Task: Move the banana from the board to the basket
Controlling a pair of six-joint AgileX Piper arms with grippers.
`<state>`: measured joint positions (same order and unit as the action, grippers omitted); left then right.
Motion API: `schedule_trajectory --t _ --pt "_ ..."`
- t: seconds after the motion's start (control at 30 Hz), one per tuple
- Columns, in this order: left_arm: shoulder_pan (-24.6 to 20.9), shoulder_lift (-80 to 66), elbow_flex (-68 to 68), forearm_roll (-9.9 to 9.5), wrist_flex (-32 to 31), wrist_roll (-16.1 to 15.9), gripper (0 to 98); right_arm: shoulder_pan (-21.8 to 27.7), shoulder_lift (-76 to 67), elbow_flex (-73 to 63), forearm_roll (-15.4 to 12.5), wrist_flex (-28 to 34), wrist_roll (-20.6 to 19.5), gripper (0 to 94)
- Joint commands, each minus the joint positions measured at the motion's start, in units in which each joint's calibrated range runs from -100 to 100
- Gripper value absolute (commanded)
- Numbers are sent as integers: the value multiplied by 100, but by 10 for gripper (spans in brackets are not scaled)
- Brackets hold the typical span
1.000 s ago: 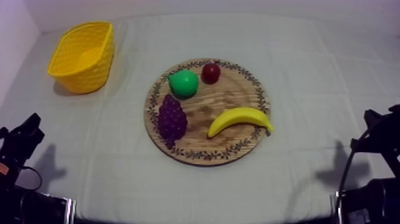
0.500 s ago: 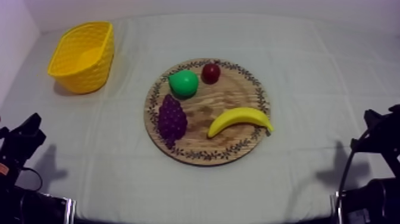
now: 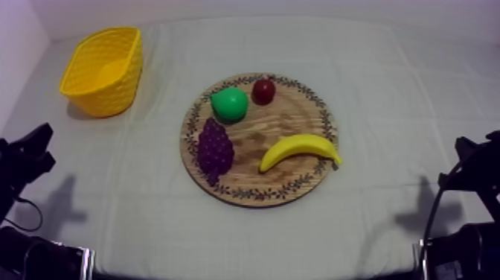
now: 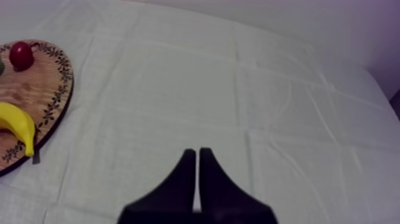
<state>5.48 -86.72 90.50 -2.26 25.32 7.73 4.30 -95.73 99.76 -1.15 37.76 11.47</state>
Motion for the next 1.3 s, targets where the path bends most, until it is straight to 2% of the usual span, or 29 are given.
schedule_trajectory --t 0.0,0.13,0.27,0.33,0.53,0.7,0.97,1.27 --pt "178 742 -805 -4 23 -77 1 -1 -2 2 1 -2 3 3" --pt "597 1753 -1944 -86 109 -177 1 -1 -2 2 1 -2 3 3" --pt "1152 2609 -3069 -451 402 -49 1 -1 -2 2 1 -2 3 3" --pt "1361 2904 -3512 -573 549 -8 1 -1 -2 2 1 -2 3 3" --pt "1885 3699 -4544 -725 855 -83 1 -1 -2 2 1 -2 3 3" --pt "2336 4352 -5226 -937 995 -75 1 -1 -2 2 1 -2 3 3" --pt "2904 5424 -6045 -1022 1237 -157 2 -1 -2 2 1 -2 5 3" --pt "3391 6246 -6305 -1125 1301 -180 5 -1 -2 2 1 -2 3 3"
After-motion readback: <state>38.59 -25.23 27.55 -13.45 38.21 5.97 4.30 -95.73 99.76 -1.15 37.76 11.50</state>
